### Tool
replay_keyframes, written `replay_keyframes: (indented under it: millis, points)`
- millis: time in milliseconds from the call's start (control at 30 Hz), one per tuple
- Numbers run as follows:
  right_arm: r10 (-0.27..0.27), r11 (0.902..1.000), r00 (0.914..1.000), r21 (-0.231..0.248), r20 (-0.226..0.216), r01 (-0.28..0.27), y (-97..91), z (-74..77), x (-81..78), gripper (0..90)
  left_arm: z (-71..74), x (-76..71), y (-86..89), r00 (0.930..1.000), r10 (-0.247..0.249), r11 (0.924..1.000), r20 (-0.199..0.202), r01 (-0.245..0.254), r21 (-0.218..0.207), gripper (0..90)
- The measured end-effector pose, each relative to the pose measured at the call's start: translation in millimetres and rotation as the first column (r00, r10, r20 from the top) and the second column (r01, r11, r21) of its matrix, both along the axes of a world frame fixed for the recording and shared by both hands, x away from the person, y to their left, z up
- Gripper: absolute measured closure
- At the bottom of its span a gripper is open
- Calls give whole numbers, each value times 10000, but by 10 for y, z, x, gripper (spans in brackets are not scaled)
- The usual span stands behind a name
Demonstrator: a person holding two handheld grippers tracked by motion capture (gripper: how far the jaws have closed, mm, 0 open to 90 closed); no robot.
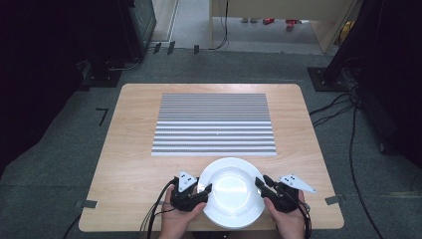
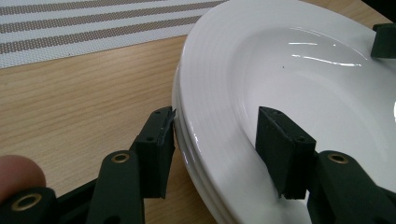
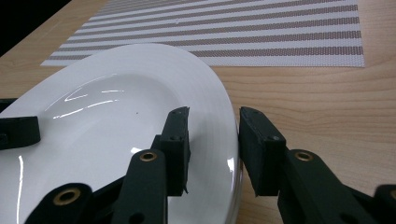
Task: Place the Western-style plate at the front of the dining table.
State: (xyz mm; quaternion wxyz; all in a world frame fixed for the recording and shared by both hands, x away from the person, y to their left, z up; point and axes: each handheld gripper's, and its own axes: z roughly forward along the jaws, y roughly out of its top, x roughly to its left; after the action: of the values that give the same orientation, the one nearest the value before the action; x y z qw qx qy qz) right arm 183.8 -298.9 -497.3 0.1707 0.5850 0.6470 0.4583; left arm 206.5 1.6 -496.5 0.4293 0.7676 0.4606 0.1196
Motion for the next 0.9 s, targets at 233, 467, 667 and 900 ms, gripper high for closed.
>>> replay_keyframes:
  millis: [233, 467, 667, 900]
  points:
    - [51, 9988, 9998, 485, 189, -60, -69, -31, -23, 699, 9, -18, 16, 10000, -19, 10000, 54, 19, -65, 485]
    - [87, 9960, 9998, 890, 193, -104, -123, -47, -21, 721, 12, 3, 33, 9999, -127, 9998, 38, 127, -147, 490]
    - [-26, 9894, 10000, 1449, -8, 27, -191, -40, -14, 777, 12, 6, 45, 9999, -145, 9996, 28, 146, -225, 498]
    - [-7, 9768, 9998, 2142, -174, 44, -234, -49, 15, 807, 36, 14, 94, 9998, -187, 9984, -91, 182, -534, 524]
